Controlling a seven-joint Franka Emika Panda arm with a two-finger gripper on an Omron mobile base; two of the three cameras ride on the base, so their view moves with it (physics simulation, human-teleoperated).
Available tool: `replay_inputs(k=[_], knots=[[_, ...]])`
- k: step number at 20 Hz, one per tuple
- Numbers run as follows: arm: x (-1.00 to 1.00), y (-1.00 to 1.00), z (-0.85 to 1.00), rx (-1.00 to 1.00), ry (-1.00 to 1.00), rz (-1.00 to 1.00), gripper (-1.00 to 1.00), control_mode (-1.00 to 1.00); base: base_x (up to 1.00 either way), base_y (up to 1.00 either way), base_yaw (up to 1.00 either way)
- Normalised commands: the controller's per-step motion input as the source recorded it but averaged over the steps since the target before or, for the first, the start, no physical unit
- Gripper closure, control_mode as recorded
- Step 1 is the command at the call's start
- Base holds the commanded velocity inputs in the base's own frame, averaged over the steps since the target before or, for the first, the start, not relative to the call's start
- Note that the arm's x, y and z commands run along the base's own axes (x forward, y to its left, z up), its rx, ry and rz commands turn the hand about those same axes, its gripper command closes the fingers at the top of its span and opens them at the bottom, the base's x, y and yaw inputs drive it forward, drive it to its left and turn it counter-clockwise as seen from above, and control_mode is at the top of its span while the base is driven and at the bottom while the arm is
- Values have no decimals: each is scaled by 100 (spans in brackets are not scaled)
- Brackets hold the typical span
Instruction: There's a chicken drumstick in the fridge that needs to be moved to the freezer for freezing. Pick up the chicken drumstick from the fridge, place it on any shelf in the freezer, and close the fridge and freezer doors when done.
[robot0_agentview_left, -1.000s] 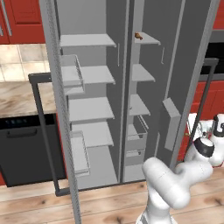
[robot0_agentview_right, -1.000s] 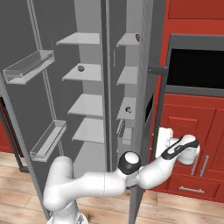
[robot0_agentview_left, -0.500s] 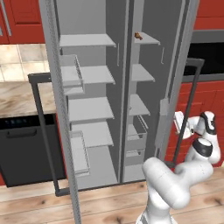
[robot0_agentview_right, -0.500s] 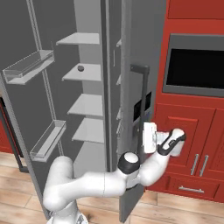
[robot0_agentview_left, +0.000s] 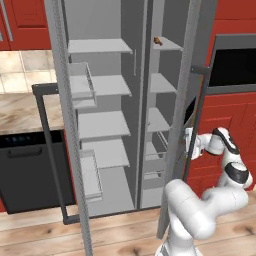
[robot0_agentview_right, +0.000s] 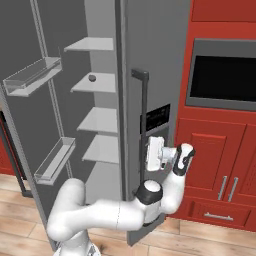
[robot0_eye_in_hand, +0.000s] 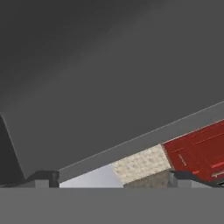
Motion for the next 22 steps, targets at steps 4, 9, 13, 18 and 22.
replay_inputs(k=[4,9,13,18,22], knots=[[41,97,-3,3,-12,-46,-100,-100,0,0,0],[46,81,-3,2,-10,-45,-100,-100,0,0,0],[58,56,-4,0,-5,-45,-100,-100,0,0,0],[72,29,0,0,0,-47,-100,-100,0,0,0],[80,1,1,0,7,-41,-100,-100,0,0,0]])
